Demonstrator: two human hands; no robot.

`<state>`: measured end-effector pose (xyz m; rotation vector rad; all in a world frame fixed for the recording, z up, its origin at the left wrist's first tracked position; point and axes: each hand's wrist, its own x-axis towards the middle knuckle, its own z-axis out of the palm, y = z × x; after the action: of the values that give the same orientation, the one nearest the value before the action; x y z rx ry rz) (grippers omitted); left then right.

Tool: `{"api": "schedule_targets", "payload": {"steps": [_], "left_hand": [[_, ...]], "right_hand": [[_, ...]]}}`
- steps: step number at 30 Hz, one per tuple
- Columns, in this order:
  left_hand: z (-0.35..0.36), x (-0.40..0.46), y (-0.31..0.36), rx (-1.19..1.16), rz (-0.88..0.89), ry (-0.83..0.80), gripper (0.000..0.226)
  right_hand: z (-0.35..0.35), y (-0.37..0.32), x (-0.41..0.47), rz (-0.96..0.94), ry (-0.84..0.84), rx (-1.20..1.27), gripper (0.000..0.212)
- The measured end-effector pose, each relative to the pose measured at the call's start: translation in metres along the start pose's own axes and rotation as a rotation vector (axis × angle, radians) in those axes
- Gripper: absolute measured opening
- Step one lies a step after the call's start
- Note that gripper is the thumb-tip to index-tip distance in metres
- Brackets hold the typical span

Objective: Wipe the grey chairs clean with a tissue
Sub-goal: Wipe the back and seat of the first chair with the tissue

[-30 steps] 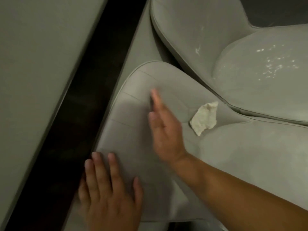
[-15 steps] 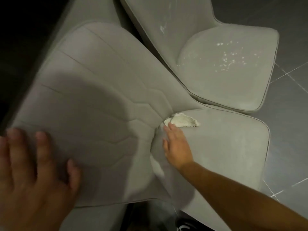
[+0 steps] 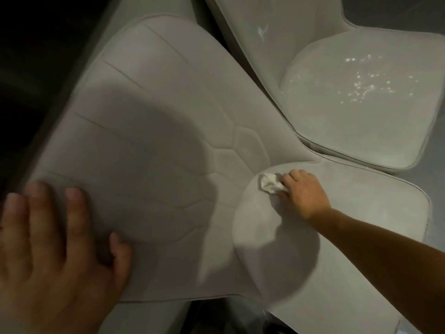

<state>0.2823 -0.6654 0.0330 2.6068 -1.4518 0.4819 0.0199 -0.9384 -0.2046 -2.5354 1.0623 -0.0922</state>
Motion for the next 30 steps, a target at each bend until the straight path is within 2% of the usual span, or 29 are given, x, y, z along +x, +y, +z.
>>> {"api": "schedule_targets", "payload": {"steps": [3, 5, 7, 10, 13, 15, 18, 21, 27, 30], "left_hand": [[-0.015, 0.001, 0.013, 0.246, 0.188, 0.197, 0.075], [-0.023, 0.004, 0.019, 0.348, 0.208, 0.242, 0.073], [-0.025, 0.005, 0.023, 0.406, 0.205, 0.238, 0.072], [-0.028, 0.006, 0.022, 0.424, 0.202, 0.226, 0.071], [-0.028, 0.006, 0.02, 0.414, 0.191, 0.227, 0.072], [-0.028, 0.006, 0.021, 0.415, 0.181, 0.235, 0.071], [-0.028, 0.006, 0.022, 0.403, 0.169, 0.229, 0.07], [-0.029, 0.006, 0.021, 0.403, 0.182, 0.225, 0.069], [-0.026, 0.006, 0.022, 0.385, 0.184, 0.24, 0.068], [-0.026, 0.007, 0.021, 0.379, 0.187, 0.244, 0.069]], "right_hand": [[-0.019, -0.024, -0.012, -0.003, 0.006, 0.176, 0.031], [-0.04, -0.046, -0.013, 0.072, 0.036, 0.251, 0.035], [-0.072, -0.071, -0.01, 0.103, 0.176, 0.323, 0.033], [-0.138, -0.12, -0.003, 0.086, 0.436, 0.739, 0.035], [-0.195, -0.168, 0.004, -0.148, 0.78, 0.985, 0.024], [-0.214, -0.2, 0.014, -0.321, 0.867, 0.961, 0.027], [-0.211, -0.246, 0.036, -0.493, 0.753, 0.763, 0.032], [-0.193, -0.27, 0.054, -0.56, 0.643, 0.567, 0.036], [-0.195, -0.27, 0.087, -0.603, 0.733, 0.444, 0.046], [-0.198, -0.261, 0.098, -0.712, 0.724, 0.341, 0.038]]}}
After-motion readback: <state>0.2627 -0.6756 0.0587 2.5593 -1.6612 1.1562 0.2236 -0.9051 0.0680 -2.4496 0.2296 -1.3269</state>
